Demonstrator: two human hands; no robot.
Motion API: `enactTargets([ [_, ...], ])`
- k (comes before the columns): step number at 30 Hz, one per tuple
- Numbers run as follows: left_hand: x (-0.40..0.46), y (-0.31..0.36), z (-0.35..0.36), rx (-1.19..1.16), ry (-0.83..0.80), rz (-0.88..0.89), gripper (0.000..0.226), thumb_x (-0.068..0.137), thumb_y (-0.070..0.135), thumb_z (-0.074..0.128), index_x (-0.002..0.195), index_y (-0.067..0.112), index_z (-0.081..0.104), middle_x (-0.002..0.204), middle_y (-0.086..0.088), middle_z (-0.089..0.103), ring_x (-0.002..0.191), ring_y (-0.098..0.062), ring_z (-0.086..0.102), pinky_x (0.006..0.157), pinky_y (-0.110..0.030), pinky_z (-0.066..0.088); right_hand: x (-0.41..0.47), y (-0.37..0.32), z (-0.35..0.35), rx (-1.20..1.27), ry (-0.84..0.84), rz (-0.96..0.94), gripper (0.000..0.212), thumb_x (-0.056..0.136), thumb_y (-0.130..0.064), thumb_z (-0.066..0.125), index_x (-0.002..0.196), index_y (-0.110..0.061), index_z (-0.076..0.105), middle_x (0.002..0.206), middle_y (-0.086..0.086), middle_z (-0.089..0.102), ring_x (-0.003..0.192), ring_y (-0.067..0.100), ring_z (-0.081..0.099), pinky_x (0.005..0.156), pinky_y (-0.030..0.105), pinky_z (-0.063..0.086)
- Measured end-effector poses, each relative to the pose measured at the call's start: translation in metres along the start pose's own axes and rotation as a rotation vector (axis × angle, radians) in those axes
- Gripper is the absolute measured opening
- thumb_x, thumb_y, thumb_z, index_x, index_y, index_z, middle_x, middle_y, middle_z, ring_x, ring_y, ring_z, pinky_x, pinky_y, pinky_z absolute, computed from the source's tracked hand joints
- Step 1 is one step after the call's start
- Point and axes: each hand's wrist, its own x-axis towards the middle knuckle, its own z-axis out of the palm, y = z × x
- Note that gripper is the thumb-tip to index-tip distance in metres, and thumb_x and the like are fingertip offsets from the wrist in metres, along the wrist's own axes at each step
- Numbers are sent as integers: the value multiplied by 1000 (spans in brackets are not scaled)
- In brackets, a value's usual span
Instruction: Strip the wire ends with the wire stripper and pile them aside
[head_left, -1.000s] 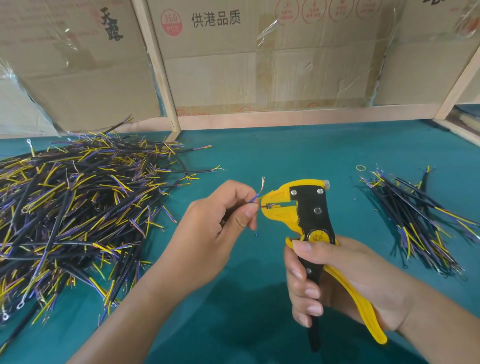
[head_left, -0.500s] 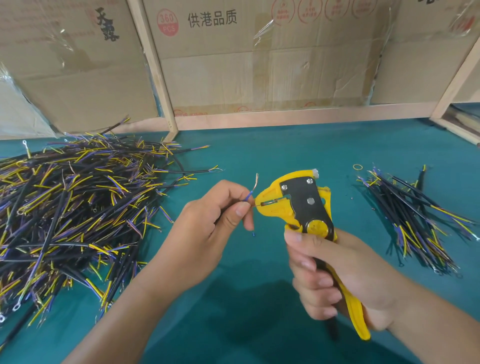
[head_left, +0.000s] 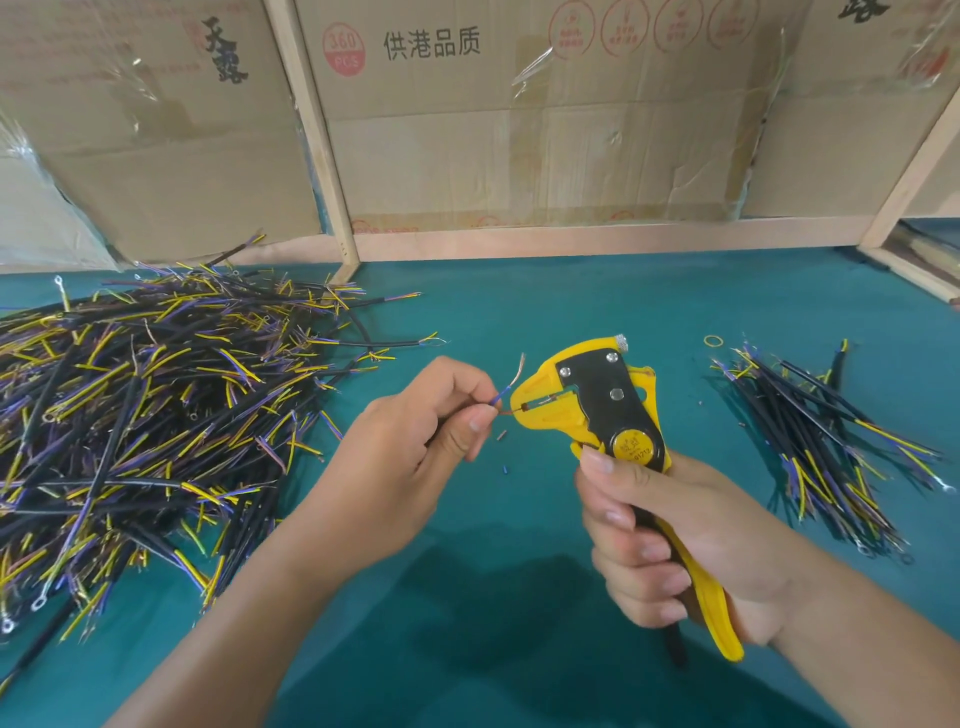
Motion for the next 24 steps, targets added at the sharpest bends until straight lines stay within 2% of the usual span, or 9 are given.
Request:
enactTargets([
  [2,0,0,-4,-31,-6,3,10,103,42,42,103,34,48,74,8,55,63,-18,46,59,-28,40,-1,-1,-1,14,-44,-3,53,72,-53,84,63,-16,48,52,-2,31,37,11,28,42,20,32],
  [8,1,1,-13,-39,-42,71,16,103,47,42,104,33,49,74,7,54,64,-16,46,59,-23,39,1,4,-6,26,-205,-57,46,77,-50,83,66,-17,52,52,-4,35,38,8,32,42,20,35],
  [10,0,-6,-30,31,54,49,13,102,47,43,104,36,51,76,3,54,63,-14,47,58,-24,41,1,-3,-19,179,-276,-121,42,86,-38,78,66,-18,47,52,-5,35,38,9,30,40,21,35],
  [12,0,-19,-54,9,239,-7,7,102,39,46,101,36,53,77,1,55,64,-8,49,61,-18,41,-4,-24,-37,460,-319,-235,37,99,-28,62,70,-15,44,55,-1,32,40,12,25,42,26,32],
  [14,1,-25,-63,-36,292,-24,7,101,36,45,100,34,52,74,3,55,65,-9,48,62,-21,41,-7,-36,-49,438,-143,-335,38,98,-32,62,69,-14,47,53,-2,32,41,12,26,40,26,31],
  [16,3,-23,-50,29,191,-18,9,101,40,43,101,33,49,75,4,54,65,-13,48,62,-27,40,-3,-28,-46,230,0,-323,41,83,-38,79,67,-16,48,53,-2,34,41,12,32,41,26,37],
  [18,4,-20,-34,44,113,-14,11,101,42,42,102,33,47,74,5,52,65,-15,46,61,-27,39,7,-8,-33,150,7,-260,42,76,-34,86,73,-10,52,61,5,37,50,20,41,54,36,47],
  [20,5,-21,-33,31,100,-9,13,102,43,42,102,32,47,73,6,51,65,-16,45,61,-28,38,14,4,-28,157,-20,-226,38,78,-30,85,82,-5,57,69,10,40,59,27,45,65,43,49],
  [24,3,-22,-34,59,83,-13,17,102,48,40,101,33,47,73,2,51,64,-20,45,60,-37,40,14,3,-25,202,-19,-195,28,83,-27,77,84,-4,61,71,12,41,61,29,46,68,45,50],
])
